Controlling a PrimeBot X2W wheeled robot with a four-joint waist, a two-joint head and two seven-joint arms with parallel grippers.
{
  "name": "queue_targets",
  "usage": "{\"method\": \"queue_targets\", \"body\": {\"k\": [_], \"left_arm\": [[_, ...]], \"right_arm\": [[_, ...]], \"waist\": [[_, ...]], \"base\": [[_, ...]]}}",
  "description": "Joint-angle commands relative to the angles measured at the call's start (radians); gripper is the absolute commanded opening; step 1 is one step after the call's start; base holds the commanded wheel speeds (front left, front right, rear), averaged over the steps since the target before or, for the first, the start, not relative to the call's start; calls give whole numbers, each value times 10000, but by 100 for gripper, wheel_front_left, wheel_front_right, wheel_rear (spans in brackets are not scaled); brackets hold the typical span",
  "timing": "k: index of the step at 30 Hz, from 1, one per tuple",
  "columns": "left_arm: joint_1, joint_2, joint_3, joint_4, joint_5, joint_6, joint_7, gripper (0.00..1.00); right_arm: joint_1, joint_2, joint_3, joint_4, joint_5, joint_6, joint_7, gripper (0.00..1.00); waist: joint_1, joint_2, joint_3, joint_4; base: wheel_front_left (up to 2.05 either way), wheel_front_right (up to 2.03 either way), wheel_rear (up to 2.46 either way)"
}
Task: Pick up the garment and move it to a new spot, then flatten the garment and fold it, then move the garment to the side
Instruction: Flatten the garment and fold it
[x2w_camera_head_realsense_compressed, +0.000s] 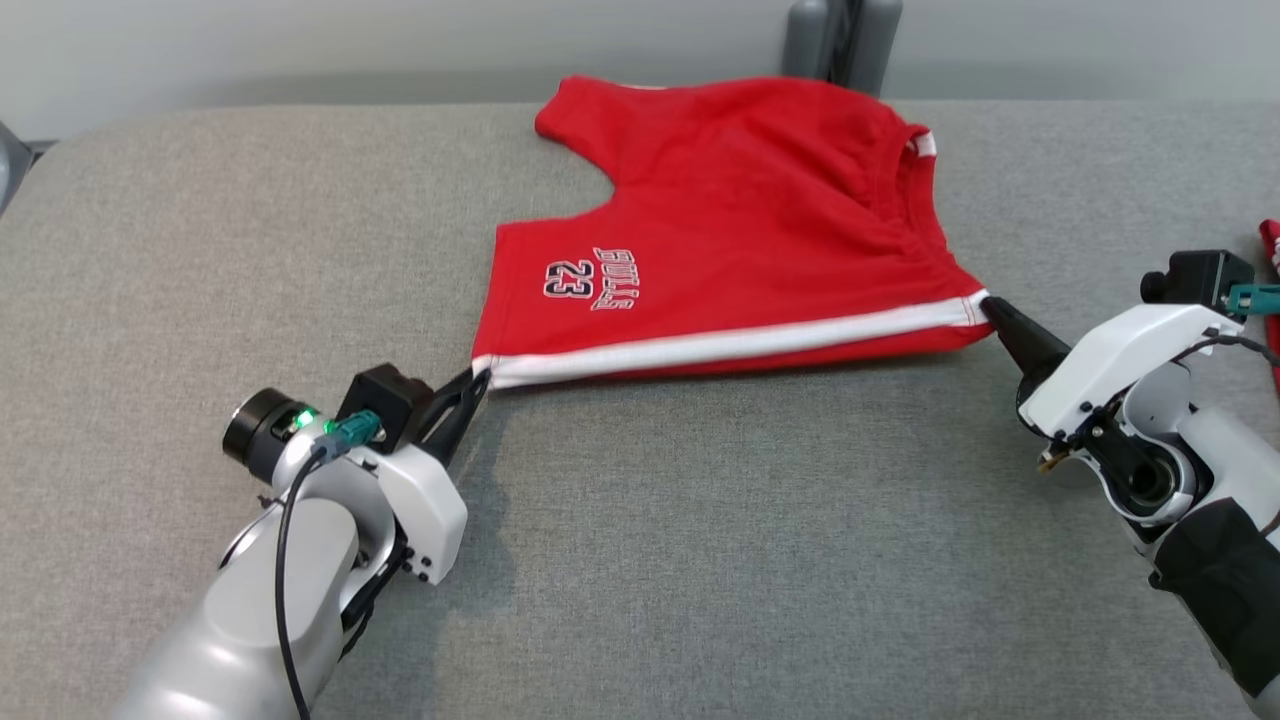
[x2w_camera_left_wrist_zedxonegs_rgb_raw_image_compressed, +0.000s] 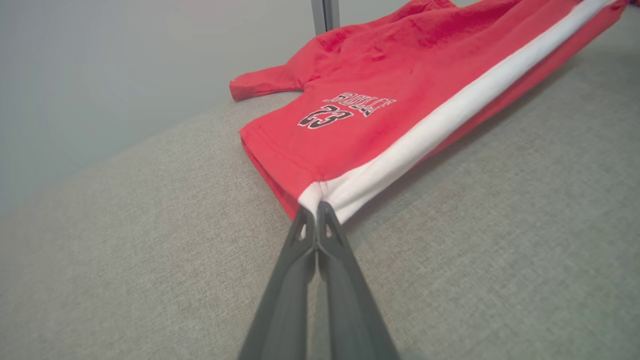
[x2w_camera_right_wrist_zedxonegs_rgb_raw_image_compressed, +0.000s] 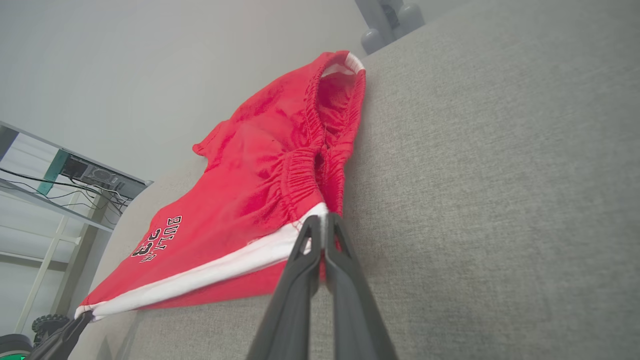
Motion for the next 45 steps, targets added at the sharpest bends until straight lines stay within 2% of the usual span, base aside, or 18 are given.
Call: {"method": "queue_targets", "body": {"k": [1,6,12,21,22,27,28,35,41,45], "left_arm": [[152,120,-41,50,134,-3,-33,0],[609,228,-320,32,75,-4,-29,0],[1202,575,-1157,-177,-38,-4,322,0],[2222,1315,-2504,-1497,-754,-6,1052,0],[2343,1787,-2841,-2080,-999,-5,1245,0],[2803,2780,-3466,-3631,-1637,-5,1800,0],[2803,2780,-3466,-3631,-1637,-5,1800,0],[3351,4418,-3893,-6236,-2286,26,3138,0],[3816,5269,-4098,-7880,-2633,237,4030,0],[4125,5594,-4145,-8654,-2953,371,4364,0]], "right_arm": [[185,-119,74,71,73,1,57,0],[493,-187,354,27,276,1,446,0],[979,-370,798,-220,495,1,1193,0],[1849,-962,1272,-891,962,1,2404,0],[2037,-1078,1405,-1081,1047,2,2743,0],[2655,-1574,1640,-1627,1396,1,3657,0],[2655,-1574,1640,-1627,1396,1,3657,0],[3437,-2562,1953,-2849,1944,1,5303,0],[4031,-3287,2062,-3957,2546,1,6168,0],[4435,-3734,2118,-4707,2840,1,6192,0]], "waist": [[-1,0,-192,-68],[-1,0,-552,-147],[-1,0,-1113,-229],[-1,0,-1919,-262],[-1,0,-2073,-260],[-1,0,-2430,-242],[-1,0,-2430,-242],[-1,0,-2668,-257],[-1,0,-2745,-262],[-1,0,-2776,-264]], "base": [[0,0,0],[0,0,0],[0,0,0],[0,0,0],[0,0,0],[0,0,0],[0,0,0],[0,0,0],[0,0,0],[0,0,0]]}}
